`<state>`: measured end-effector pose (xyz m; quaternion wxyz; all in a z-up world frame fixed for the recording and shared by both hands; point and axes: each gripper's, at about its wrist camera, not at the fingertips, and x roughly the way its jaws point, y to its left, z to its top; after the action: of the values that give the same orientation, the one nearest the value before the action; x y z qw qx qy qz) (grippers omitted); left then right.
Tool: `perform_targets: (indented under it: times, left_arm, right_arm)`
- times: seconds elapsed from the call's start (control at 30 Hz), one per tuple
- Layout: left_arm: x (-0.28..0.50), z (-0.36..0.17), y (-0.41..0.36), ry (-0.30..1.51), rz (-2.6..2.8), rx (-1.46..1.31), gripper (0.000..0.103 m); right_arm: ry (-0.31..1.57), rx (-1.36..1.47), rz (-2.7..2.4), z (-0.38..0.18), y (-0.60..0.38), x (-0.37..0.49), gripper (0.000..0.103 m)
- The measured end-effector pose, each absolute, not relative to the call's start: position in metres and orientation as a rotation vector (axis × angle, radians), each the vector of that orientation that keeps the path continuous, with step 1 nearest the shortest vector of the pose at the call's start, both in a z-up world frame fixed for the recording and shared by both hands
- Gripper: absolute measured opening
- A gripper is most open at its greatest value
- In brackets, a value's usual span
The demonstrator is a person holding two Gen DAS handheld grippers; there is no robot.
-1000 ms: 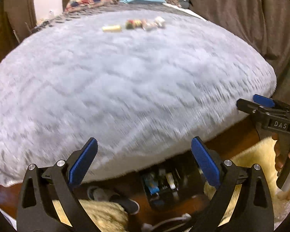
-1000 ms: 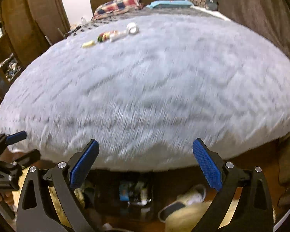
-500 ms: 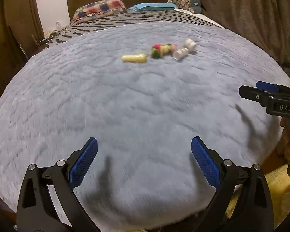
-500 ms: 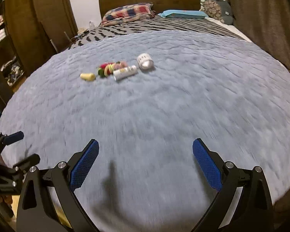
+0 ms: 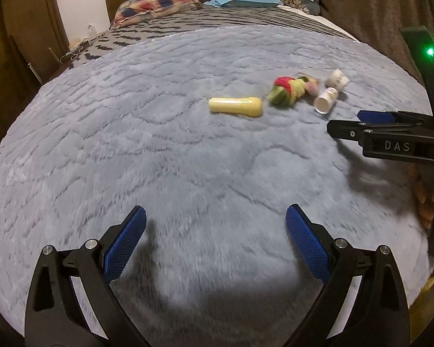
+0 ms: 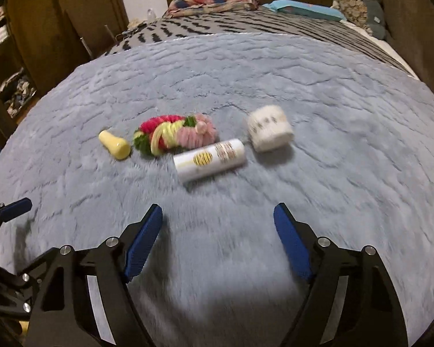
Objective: Collect trash
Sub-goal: 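Move both tools back over the remaining items on the blanket, then grasp the white tube with the right tool while the left tool grasps the yellow cylinder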
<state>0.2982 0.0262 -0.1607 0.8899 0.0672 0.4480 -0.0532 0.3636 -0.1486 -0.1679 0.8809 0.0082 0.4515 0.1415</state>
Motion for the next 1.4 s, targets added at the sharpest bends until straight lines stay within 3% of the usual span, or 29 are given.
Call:
perform_targets:
  times: [0.27, 0.3, 0.37, 0.87, 1.1, 1.2, 1.4]
  left_arm:
    - [0.325, -0.163, 0.024, 0.931, -0.115, 0.138, 0.092]
    - [0.327, -0.162, 0.023, 0.930, -0.115, 0.138, 0.092]
    - [0.331, -0.161, 0.022, 0.927, -0.120, 0.137, 0.092]
    - [0.397, -0.164, -0.002, 0.909, -0.141, 0.149, 0.091]
    - [0.413, -0.172, -0.006, 0.921, -0.188, 0.128, 0.073]
    - [0.409, -0.169, -0.010, 0.911, -0.215, 0.130, 0.055]
    - [0.385, -0.164, -0.015, 0.913, -0.213, 0.138, 0.055]
  right_arm:
    - [0.944, -0.007, 0.286, -0.169, -0.138, 0.395, 0.078]
    - [0.943, -0.013, 0.282, -0.169, -0.137, 0.398, 0.075]
    - [0.937, -0.015, 0.277, -0.168, -0.136, 0.400, 0.056]
    - [0.864, 0.038, 0.284, -0.155, -0.175, 0.355, 0.056]
    - [0.833, 0.038, 0.276, -0.149, -0.187, 0.333, 0.056]
    - [0.833, 0.040, 0.283, -0.148, -0.190, 0.324, 0.056]
    - [0.824, 0.051, 0.295, -0.143, -0.191, 0.301, 0.056]
